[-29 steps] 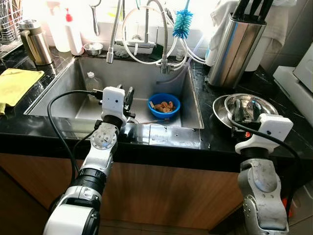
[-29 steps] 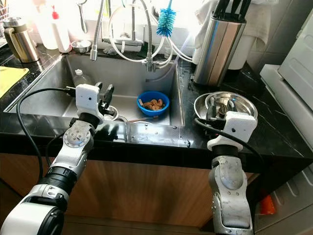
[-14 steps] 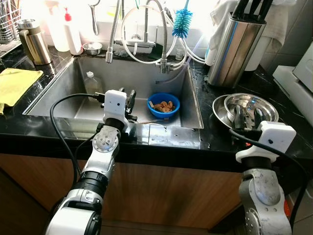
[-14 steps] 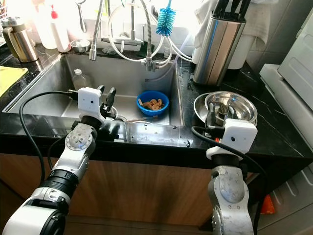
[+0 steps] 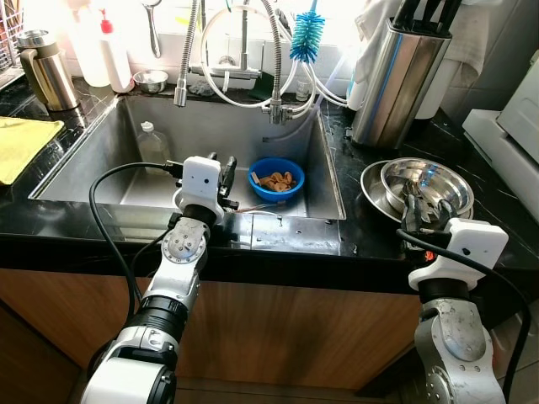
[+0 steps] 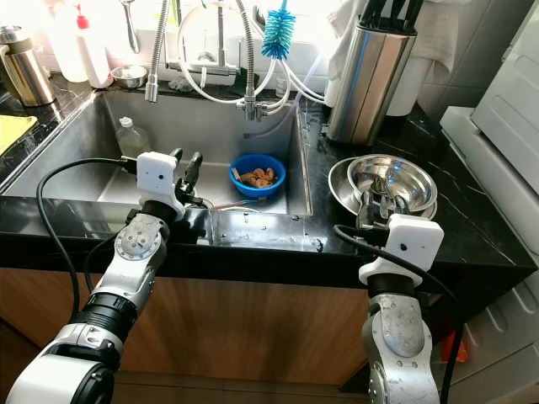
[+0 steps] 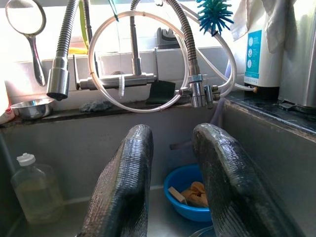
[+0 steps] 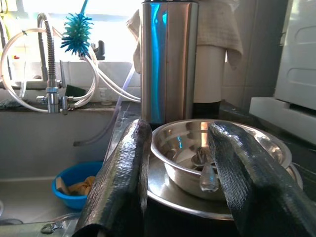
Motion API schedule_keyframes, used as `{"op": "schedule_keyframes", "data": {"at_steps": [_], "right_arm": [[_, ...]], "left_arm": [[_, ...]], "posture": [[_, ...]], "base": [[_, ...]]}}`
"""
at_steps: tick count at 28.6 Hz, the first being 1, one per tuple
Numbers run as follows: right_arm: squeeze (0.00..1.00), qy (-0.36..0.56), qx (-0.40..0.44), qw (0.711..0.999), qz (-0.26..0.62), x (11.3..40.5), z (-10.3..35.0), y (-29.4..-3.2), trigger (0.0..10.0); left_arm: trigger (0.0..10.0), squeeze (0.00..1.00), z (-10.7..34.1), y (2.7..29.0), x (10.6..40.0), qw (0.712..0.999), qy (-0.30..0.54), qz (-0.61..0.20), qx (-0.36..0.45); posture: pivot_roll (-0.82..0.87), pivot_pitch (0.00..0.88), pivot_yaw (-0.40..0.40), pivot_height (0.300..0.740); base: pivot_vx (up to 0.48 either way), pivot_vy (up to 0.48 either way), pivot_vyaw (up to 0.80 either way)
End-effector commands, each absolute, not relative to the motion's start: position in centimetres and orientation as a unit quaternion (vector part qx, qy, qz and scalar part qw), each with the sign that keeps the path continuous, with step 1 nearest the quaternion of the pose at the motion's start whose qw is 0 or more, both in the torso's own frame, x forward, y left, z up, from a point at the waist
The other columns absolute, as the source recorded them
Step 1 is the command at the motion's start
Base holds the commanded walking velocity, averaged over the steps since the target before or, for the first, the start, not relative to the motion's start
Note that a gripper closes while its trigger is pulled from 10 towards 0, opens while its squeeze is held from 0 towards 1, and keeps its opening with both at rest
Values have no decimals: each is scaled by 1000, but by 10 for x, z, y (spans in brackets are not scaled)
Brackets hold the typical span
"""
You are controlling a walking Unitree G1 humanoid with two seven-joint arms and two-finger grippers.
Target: Kitchen organization
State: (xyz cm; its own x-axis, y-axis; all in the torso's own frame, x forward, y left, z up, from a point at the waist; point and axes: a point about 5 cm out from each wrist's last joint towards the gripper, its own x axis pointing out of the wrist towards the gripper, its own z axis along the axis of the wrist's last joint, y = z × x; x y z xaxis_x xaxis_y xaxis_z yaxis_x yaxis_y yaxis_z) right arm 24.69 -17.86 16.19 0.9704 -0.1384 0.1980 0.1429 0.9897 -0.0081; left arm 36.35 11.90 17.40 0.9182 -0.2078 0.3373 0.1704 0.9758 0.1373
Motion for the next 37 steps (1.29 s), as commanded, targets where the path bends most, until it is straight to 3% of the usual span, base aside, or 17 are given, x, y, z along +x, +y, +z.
{"op": "schedule_keyframes", "data": {"at_steps": [1, 37], "right_arm": [[0, -86, -15, 994, -73, 248, 159, -182, 10000], [0, -43, -30, 994, -94, 254, 150, -193, 10000]], "left_arm": [[10000, 0, 176, 117, 362, 977, -183, -101, 52], [10000, 0, 174, 114, 362, 977, -178, -106, 52]], "posture": [[75, 58, -89, 740], [77, 46, -89, 740]], "base": [[0, 0, 0], [0, 0, 0]]}}
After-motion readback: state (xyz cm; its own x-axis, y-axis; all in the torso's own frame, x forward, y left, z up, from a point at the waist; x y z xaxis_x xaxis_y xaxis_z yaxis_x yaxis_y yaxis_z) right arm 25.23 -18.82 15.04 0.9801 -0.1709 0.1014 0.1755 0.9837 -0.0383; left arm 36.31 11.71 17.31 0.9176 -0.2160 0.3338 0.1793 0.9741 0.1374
